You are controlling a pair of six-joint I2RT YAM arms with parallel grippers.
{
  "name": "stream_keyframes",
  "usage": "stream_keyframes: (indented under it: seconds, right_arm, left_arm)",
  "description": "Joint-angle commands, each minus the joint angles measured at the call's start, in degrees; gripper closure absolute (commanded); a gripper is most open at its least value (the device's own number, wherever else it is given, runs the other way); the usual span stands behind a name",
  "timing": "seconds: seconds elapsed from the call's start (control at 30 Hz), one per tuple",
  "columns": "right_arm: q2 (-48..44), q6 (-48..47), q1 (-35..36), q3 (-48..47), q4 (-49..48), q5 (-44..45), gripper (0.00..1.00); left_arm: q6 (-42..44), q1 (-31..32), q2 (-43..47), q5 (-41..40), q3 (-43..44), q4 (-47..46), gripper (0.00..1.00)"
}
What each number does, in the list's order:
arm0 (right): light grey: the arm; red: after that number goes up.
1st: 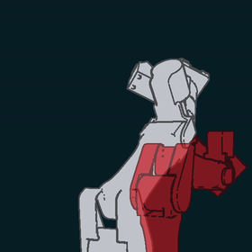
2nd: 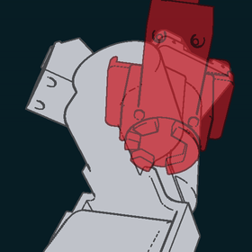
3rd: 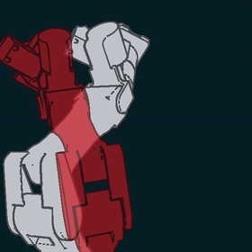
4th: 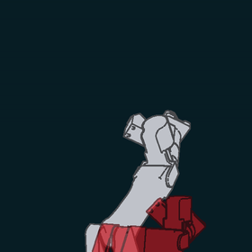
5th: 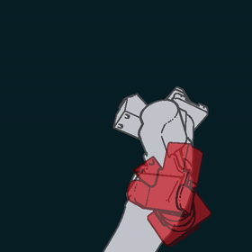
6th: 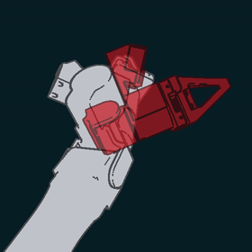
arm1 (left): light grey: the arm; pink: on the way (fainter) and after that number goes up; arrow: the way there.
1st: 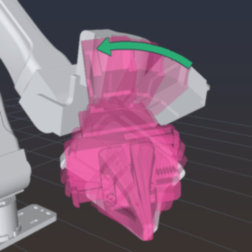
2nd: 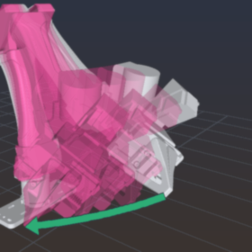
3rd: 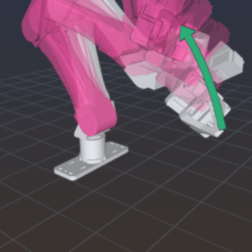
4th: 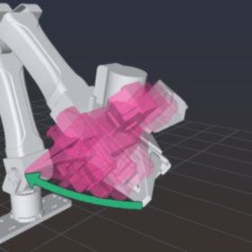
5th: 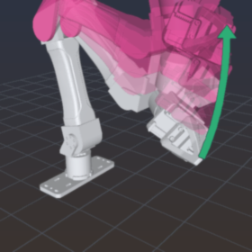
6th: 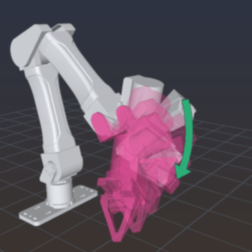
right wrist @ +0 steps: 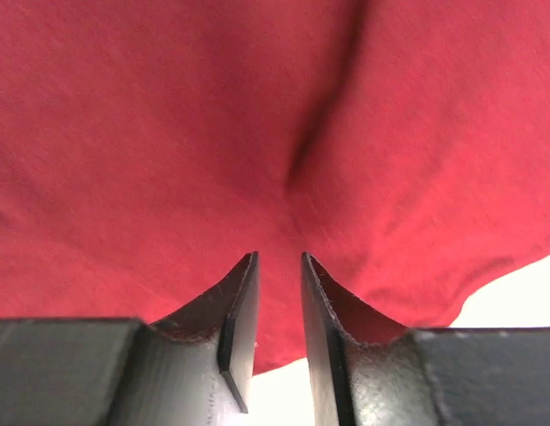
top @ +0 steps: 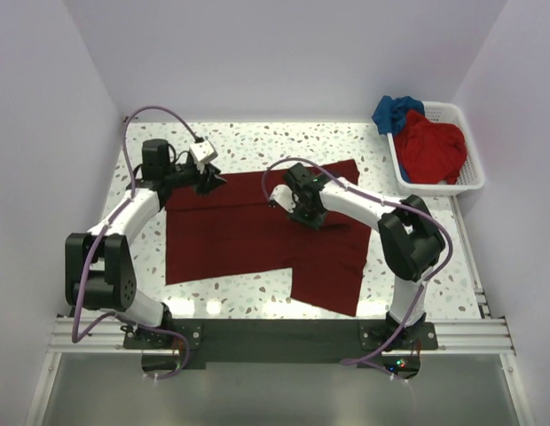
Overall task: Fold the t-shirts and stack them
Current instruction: Fold the tshirt
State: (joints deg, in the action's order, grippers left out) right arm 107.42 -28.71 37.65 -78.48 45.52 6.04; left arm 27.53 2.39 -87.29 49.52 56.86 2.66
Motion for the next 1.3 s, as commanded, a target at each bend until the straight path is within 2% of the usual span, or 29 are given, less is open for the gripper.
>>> stream_keyframes:
  seconds: [0.0,0.13,0.7,1.17,1.2,1.27]
  right_arm:
    - [2.3,2.6,0.9,-2.6,-1.8,-0.2,0.69]
    - [5.3,3.7,0.9,-4.1,-3.8,0.4,0.61]
    - [10.0,3.4,-1.9,-9.6,-6.7,8.5,0.63]
    - [14.9,0.9,-7.8,-18.7,-5.3,5.7,0.6]
    - [15.3,0.9,-8.3,-19.4,-4.6,5.3,0.61]
    - [16.4,0.9,-8.6,-21.4,-3.7,4.0,0.71]
  left_arm:
    - [-3.3,-0.8,2.7,1.4,-0.8,-4.8,0.56]
    - [-3.3,-1.1,3.3,-0.1,-0.3,-4.9,0.56]
    - [-1.9,-2.1,3.9,0.3,-0.4,-4.6,0.55]
    - [0.3,-2.0,1.9,2.4,1.3,-2.8,0.55]
    - [0.7,-2.0,1.2,2.9,1.5,-1.3,0.55]
    - [1.2,-1.9,0.7,3.7,2.3,0.2,0.55]
